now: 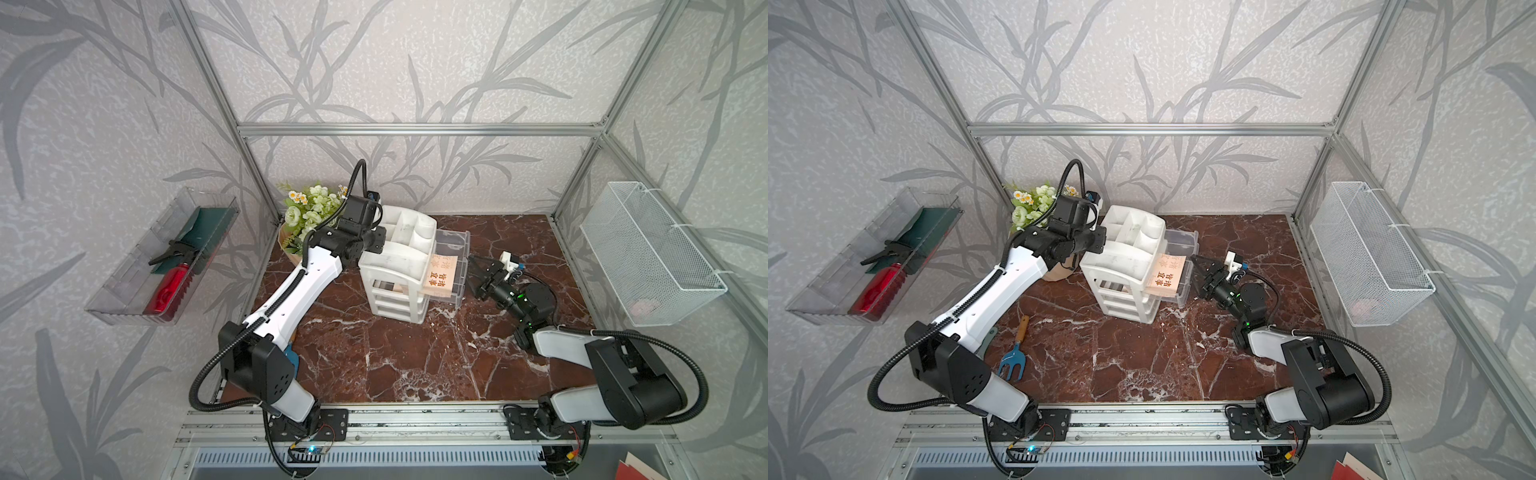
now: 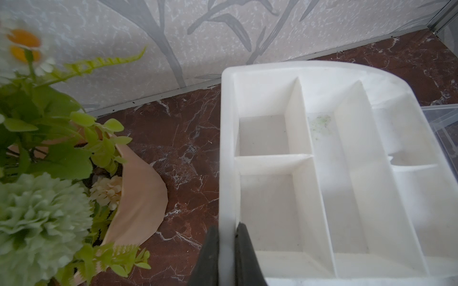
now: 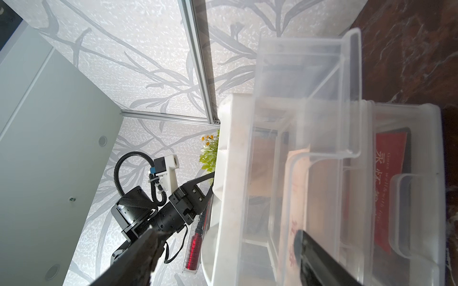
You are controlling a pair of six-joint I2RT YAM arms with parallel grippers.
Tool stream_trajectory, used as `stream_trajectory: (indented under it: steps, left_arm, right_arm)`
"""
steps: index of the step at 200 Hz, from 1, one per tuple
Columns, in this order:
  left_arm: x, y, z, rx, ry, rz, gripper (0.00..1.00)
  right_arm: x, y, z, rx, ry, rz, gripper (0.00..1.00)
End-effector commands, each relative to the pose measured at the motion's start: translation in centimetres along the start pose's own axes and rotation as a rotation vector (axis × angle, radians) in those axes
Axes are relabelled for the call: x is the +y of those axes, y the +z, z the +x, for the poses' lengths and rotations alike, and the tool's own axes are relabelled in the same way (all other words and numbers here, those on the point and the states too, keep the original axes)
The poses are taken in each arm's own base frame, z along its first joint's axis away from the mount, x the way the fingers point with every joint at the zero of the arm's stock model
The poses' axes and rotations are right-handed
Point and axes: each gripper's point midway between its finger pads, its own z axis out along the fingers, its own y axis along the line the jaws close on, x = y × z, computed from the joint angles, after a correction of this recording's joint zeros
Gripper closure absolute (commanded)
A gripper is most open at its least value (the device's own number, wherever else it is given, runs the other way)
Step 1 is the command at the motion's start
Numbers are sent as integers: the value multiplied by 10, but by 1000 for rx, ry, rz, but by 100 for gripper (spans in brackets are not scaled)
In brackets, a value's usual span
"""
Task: Take the postcards out of the drawer
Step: Open the drawer in the storage box.
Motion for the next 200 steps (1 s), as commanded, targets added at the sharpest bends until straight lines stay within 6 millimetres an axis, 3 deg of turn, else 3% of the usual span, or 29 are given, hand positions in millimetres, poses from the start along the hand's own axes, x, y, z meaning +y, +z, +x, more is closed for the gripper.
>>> stream_trajectory:
  steps: [1, 86, 200]
  left_arm:
    - [17, 17, 68, 246, 31, -95, 100]
    - [20, 17, 66, 236, 19, -109, 100]
    - [21, 13, 60, 196, -54, -117, 100]
  right_arm:
    - [39, -6, -5, -24, -77, -131, 15]
    - [33, -17, -8, -45, -78, -114, 15]
    - [21, -8, 0, 28, -157, -62, 18]
